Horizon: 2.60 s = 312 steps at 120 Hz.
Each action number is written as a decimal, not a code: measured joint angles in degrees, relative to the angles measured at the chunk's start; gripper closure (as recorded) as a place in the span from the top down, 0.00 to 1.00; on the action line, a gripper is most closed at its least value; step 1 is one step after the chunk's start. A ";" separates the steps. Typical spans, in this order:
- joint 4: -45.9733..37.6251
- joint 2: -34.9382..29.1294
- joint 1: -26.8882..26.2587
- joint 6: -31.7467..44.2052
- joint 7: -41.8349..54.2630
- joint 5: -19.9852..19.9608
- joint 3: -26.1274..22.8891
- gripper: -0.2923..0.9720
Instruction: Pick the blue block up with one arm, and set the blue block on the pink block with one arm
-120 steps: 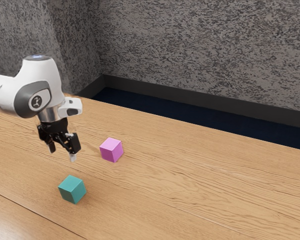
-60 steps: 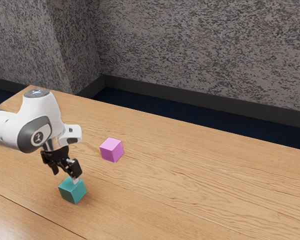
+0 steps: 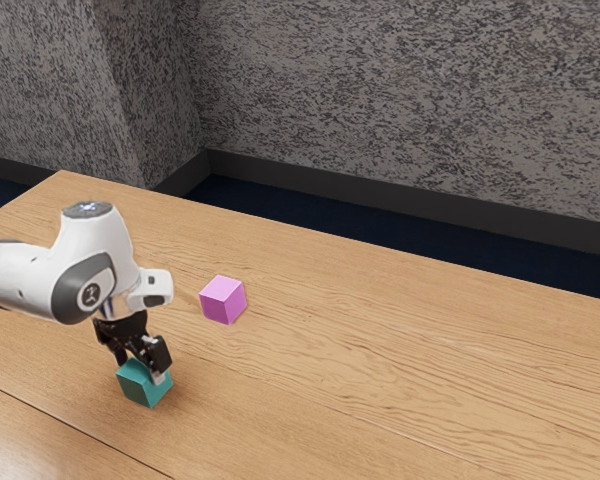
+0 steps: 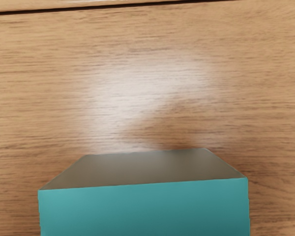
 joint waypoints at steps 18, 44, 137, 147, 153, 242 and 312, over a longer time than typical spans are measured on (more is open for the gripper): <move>0.22 1.58 0.08 1.03 0.40 -0.02 0.00 0.77; 0.43 3.02 0.16 1.97 0.83 -0.49 0.00 0.72; 10.24 4.71 0.80 -0.97 -0.28 0.32 -0.22 0.52; 19.49 9.82 0.33 -4.98 -0.90 0.61 -0.76 0.52; 26.02 13.70 -1.25 -7.84 -1.29 1.30 -0.88 0.52; 51.08 27.23 -3.15 -28.05 -4.56 3.07 -0.63 0.51; 53.55 29.79 -3.05 -26.70 -5.16 3.28 -0.54 0.51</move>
